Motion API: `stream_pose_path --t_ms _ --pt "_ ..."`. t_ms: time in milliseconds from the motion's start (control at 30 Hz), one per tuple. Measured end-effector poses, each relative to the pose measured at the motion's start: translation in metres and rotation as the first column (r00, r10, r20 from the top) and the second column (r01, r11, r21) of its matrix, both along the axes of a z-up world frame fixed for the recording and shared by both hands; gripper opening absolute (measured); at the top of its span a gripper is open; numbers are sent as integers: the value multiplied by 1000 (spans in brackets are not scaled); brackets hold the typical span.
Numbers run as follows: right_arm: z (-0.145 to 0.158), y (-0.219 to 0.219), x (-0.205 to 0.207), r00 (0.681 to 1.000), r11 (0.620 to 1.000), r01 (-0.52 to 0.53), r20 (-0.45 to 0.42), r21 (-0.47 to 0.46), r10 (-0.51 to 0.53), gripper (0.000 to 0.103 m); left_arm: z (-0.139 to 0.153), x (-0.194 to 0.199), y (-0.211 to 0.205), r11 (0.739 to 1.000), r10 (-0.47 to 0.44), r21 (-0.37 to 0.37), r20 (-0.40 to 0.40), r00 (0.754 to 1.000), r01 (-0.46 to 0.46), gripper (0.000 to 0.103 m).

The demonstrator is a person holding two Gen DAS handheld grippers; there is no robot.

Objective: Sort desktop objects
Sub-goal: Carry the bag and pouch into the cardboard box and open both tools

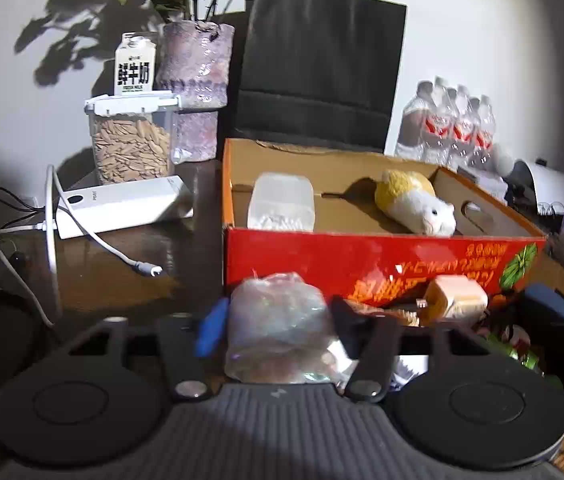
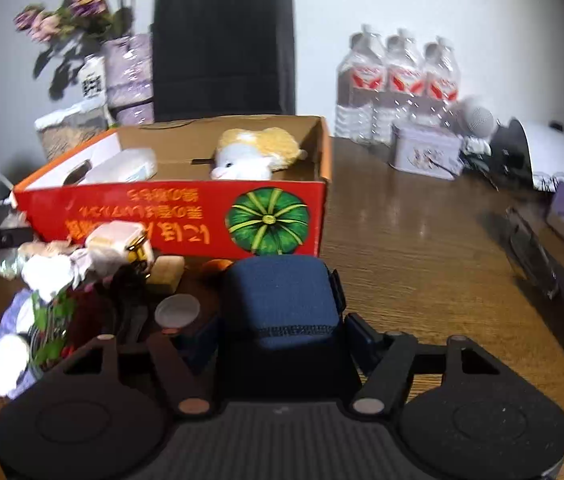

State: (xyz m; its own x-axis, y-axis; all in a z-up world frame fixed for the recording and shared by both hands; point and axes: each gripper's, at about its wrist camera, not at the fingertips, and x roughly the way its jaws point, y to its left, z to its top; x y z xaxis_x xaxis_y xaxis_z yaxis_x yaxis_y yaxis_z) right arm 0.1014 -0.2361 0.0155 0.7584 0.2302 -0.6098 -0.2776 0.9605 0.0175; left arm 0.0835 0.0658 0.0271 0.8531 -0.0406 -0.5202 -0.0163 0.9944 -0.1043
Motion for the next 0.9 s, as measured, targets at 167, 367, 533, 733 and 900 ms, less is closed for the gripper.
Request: stream_pose_path --t_ms 167,367,533,733,900 --pt "6 -8 -21 1000 998 13 -11 65 -12 60 8 -18 1 999 12 -30 37 999 -10 32" --pt "27 -27 -86 997 992 58 53 111 -64 60 33 -78 -6 999 26 -30 74 997 -24 30" --pt "41 -35 -137 995 991 40 91 129 -52 60 39 -127 -20 999 -24 -43 49 999 27 28" --pt "55 -31 -162 991 986 -10 134 169 -13 61 52 -160 -34 997 -70 -21 81 994 72 28" --pt "74 -22 -140 985 979 -48 172 196 14 60 64 -147 -29 997 -62 -32 111 992 66 28"
